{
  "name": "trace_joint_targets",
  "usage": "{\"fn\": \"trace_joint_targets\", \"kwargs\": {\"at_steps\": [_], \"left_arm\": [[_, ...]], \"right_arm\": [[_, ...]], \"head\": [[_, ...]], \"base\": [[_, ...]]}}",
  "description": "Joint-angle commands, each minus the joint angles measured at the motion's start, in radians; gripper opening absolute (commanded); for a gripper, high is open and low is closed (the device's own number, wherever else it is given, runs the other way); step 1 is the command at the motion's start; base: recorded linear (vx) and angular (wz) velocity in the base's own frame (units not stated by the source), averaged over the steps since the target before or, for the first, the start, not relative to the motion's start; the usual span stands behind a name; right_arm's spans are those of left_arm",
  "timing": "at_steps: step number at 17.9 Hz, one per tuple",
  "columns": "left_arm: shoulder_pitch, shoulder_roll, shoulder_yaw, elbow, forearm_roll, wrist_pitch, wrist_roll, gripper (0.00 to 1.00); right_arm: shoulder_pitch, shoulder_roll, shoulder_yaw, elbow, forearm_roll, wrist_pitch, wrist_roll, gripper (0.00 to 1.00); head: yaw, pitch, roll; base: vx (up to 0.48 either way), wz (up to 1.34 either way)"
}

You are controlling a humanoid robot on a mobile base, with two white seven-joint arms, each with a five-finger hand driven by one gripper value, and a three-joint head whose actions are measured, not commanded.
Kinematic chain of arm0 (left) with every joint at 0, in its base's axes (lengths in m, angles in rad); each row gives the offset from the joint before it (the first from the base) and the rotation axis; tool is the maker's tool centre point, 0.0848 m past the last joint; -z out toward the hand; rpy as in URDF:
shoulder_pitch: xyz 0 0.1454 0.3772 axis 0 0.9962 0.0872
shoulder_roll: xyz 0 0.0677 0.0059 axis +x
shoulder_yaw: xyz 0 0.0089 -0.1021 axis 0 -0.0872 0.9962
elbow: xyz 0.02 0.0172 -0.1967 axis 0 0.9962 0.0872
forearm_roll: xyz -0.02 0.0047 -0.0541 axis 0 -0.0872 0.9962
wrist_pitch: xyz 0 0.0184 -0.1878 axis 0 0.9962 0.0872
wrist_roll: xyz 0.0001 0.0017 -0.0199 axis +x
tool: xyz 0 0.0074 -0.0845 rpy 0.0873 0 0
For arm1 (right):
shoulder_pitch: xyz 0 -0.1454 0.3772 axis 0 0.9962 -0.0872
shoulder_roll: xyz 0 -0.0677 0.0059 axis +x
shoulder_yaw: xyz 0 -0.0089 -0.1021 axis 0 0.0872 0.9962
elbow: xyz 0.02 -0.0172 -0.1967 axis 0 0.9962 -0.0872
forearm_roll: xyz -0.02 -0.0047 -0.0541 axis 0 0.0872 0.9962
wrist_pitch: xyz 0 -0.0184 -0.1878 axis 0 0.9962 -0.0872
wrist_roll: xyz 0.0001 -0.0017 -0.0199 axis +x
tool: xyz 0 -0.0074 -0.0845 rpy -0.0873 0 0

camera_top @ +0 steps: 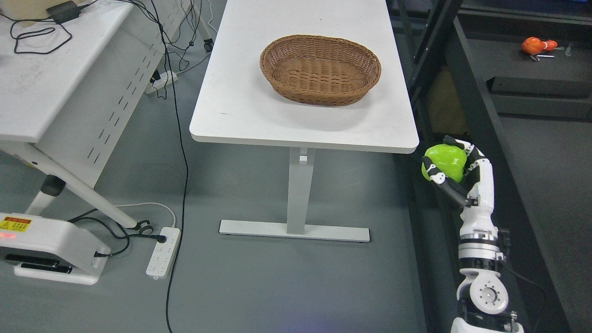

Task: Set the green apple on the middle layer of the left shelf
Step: 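Hold the apple in the right hand while driving to the black shelf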

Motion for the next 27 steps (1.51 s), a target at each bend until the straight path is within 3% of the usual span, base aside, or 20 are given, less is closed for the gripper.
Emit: {"fn": "trace_joint_targets", "kwargs": {"at_steps": [1,27], "left_arm": [[-0.021,0.017,0.0,0.0,0.001,-0.001,-0.001,1.0],[-0.021,0.017,0.0,0.0,0.001,-0.001,-0.001,1.0]], "right_arm": [[0.005,-0.017,0.0,-0.002,0.0,-0.011,0.001,0.0],[0.006,-0.017,0.023,-0.002,0.0,-0.013,-0.001,0.0]], "head": [[0.0,0.0,0.0],[0.0,0.0,0.0]], "base": [[-0.194,0.15],[-0.217,-0.05]]}}
